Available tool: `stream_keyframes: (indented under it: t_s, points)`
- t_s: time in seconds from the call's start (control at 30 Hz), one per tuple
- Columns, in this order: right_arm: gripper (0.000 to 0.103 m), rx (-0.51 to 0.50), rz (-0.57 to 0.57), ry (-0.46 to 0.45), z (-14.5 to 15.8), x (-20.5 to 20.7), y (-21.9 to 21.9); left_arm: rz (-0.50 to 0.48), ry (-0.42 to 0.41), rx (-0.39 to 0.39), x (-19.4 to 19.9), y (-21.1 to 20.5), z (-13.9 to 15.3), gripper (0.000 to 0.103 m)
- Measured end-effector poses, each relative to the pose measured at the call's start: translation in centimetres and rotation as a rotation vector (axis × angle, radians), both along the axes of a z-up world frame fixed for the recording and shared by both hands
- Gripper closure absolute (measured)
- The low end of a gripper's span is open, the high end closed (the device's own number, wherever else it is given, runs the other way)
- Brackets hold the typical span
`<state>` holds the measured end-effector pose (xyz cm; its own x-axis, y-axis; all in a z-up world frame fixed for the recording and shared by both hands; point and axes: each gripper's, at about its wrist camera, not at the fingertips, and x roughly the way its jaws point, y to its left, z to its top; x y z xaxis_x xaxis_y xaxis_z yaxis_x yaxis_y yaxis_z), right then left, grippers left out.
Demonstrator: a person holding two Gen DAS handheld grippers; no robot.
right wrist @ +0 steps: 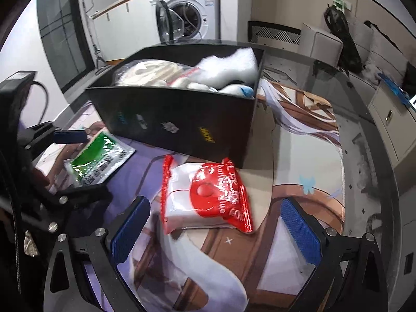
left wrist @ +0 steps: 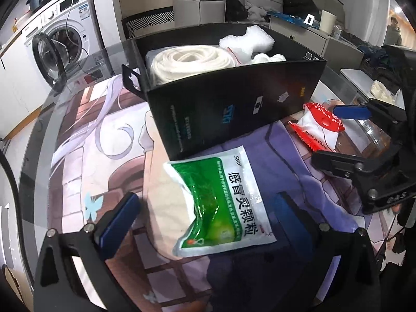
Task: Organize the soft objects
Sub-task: 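Lower the left tool onto the second green packet and grasp it, then grasp the red-and-white balloon glue pack with the right tool while the left tool holds the packet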
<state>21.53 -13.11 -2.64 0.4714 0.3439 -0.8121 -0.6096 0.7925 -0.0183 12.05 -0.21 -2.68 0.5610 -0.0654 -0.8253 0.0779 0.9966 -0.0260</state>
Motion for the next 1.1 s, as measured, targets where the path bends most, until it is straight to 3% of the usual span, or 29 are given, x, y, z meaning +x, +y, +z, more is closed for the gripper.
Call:
stream_keyframes:
  t_s: [0.2, 0.3, 0.37, 0.57, 0.67, 1.1]
  points:
    - [0.001, -0.031, 0.012, -0.02, -0.1, -0.2, 0.9, -0.015, -0.004, 0.0, -0.2, 0.7, 0.0, 0.003]
    - [0.001, -0.026, 0.021, -0.015, -0.1, -0.6, 0.8, -0.04, -0.019, -0.003, -0.4, 1.0, 0.3, 0.019]
    - [0.001, -0.023, 0.019, -0.011, -0.2, -0.6, 0.7, -0.057, -0.031, -0.005, -0.6, 1.1, 0.5, 0.038]
    - [0.001, -0.019, 0.017, -0.01, -0.1, -0.5, 0.4, -0.092, -0.039, -0.013, -0.9, 1.6, 1.1, 0.06]
    - [0.001, -0.018, 0.017, -0.011, -0.1, -0.5, 0.4, -0.103, -0.047, -0.022, -1.2, 1.7, 1.4, 0.066]
    - [0.001, -0.009, 0.028, -0.014, 0.0, -0.6, 0.7, -0.149, -0.061, -0.059, -1.9, 1.8, 2.2, 0.067]
